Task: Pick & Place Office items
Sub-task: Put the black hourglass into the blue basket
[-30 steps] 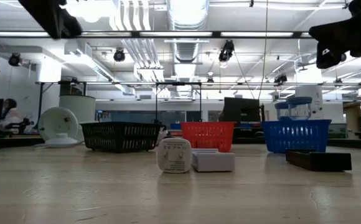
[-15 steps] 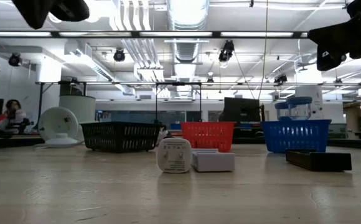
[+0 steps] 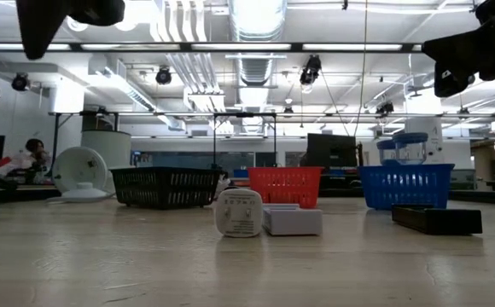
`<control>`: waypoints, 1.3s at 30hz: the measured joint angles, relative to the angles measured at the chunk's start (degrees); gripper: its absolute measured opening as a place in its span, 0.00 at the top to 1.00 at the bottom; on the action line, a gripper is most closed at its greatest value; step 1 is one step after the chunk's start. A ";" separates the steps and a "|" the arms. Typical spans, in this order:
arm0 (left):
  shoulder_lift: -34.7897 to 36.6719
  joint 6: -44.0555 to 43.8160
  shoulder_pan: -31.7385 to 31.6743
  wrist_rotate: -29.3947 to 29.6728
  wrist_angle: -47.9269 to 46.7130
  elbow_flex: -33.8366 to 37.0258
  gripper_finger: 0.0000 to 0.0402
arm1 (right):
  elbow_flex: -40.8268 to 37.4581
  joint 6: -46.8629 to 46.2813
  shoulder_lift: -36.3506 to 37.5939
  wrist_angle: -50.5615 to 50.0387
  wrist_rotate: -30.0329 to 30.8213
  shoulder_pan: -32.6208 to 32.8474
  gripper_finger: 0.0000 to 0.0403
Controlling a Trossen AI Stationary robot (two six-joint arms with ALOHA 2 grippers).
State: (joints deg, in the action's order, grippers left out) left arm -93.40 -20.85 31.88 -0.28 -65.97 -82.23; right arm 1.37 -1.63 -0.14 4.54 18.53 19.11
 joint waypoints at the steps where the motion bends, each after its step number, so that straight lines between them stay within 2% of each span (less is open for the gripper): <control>1: -0.32 0.18 0.24 0.06 -0.06 -0.01 0.43 | 0.00 -0.14 0.00 -0.01 -0.01 -0.01 0.98; 7: -1.27 -0.01 2.14 -0.30 1.79 1.21 0.26 | 0.00 -0.20 0.00 -0.07 -0.27 -0.02 0.98; 12: -1.26 -0.75 3.69 -1.31 3.31 3.30 0.20 | 0.00 -0.35 -0.07 -0.09 -0.32 -0.02 0.98; 20: -1.10 -1.37 3.91 0.29 5.91 7.74 0.21 | 0.00 -0.76 -0.04 -0.09 -0.36 -0.02 0.98; 30: -1.31 -2.64 4.27 1.15 6.38 8.39 0.21 | 0.00 -0.76 -0.09 -0.08 -0.40 0.00 0.98; 34: -1.23 -9.14 4.32 0.97 4.75 8.49 0.21 | 0.00 -0.76 -0.09 -0.09 -0.40 0.00 0.98; 39: -0.79 -21.53 4.97 -5.34 4.92 8.55 0.21 | 0.00 -0.98 -0.32 -0.13 -0.40 -0.01 0.98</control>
State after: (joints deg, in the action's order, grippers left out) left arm -94.19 -42.38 36.85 -5.62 -61.06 -73.68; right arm 1.37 -2.61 -0.46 4.40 18.13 19.11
